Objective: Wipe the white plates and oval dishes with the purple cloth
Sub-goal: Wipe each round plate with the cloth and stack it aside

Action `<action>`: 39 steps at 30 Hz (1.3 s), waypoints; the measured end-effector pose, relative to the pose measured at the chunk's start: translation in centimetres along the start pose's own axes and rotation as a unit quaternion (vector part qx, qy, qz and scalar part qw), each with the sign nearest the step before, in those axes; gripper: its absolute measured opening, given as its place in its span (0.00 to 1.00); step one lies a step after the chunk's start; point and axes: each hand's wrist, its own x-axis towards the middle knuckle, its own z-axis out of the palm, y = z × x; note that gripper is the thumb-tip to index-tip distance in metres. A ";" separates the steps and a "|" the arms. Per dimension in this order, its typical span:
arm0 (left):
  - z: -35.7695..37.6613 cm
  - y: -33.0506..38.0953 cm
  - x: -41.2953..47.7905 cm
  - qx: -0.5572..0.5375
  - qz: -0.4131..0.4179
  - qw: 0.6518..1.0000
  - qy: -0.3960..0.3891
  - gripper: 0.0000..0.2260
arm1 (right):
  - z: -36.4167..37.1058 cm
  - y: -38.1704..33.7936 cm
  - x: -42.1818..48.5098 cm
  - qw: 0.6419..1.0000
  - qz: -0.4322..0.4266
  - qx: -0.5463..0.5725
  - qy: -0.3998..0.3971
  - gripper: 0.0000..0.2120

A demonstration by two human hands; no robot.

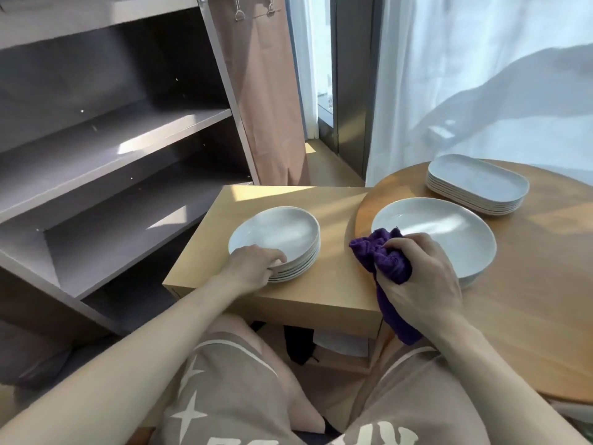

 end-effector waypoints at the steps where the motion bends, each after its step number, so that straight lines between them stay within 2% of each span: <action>1: 0.3 -0.3 0.3 0.002 0.007 1.000 -0.003 0.15 | -0.3 -0.1 0.0 1.000 0.007 0.001 0.000 0.17; 6: 1.2 -1.6 1.0 0.006 -0.007 1.000 0.003 0.13 | -0.8 0.1 0.7 0.999 0.032 0.020 -0.006 0.16; 12: 1.4 -0.6 0.8 -0.044 -0.045 0.998 -0.015 0.13 | -2.9 2.5 2.3 0.989 0.129 0.021 0.065 0.13; 15: 2.8 1.3 -0.2 -0.093 -0.078 0.992 0.044 0.17 | -4.2 4.4 3.1 0.976 0.212 -0.022 0.036 0.17; 18: 4.0 4.8 -0.5 -0.093 -0.051 0.985 0.133 0.24 | -5.1 4.9 3.6 0.963 0.264 -0.044 -0.029 0.26; 20: 3.7 8.0 0.3 -0.182 -0.008 0.970 0.163 0.25 | -5.0 4.6 3.7 0.964 0.254 -0.056 -0.054 0.31; 21: 3.4 9.9 1.0 -0.254 0.002 0.957 0.144 0.26 | -5.0 4.6 3.6 0.966 0.244 -0.056 -0.062 0.30; 22: 2.9 11.8 1.8 -0.331 0.001 0.938 0.107 0.29 | -5.0 4.6 3.6 0.968 0.237 -0.052 -0.065 0.29; 24: 2.0 15.4 3.8 -0.475 -0.020 0.879 0.041 0.33 | -5.0 5.0 3.5 0.971 0.227 -0.051 -0.061 0.25; 26: 1.7 18.4 5.6 -0.548 -0.047 0.835 0.028 0.35 | -4.9 5.3 3.3 0.975 0.208 -0.060 -0.045 0.23; 27: 1.9 19.5 6.2 -0.551 -0.051 0.832 0.037 0.34 | -4.8 5.3 3.3 0.978 0.198 -0.056 -0.036 0.22; 31: 4.4 21.2 5.8 -0.503 -0.037 0.858 0.093 0.34 | -4.5 5.6 3.4 0.985 0.168 -0.043 -0.019 0.17; 34: 5.4 20.9 5.6 -0.528 -0.010 0.842 0.114 0.38 | -4.2 5.3 3.7 0.985 0.143 -0.090 -0.029 0.11; 37: 5.2 20.8 5.8 -0.562 -0.014 0.822 0.090 0.41 | -4.3 4.6 4.2 0.957 0.136 -0.222 -0.126 0.14; 39: 5.1 20.9 5.5 -0.584 -0.011 0.809 0.068 0.40 | -4.8 4.5 4.6 0.940 0.156 -0.231 -0.198 0.18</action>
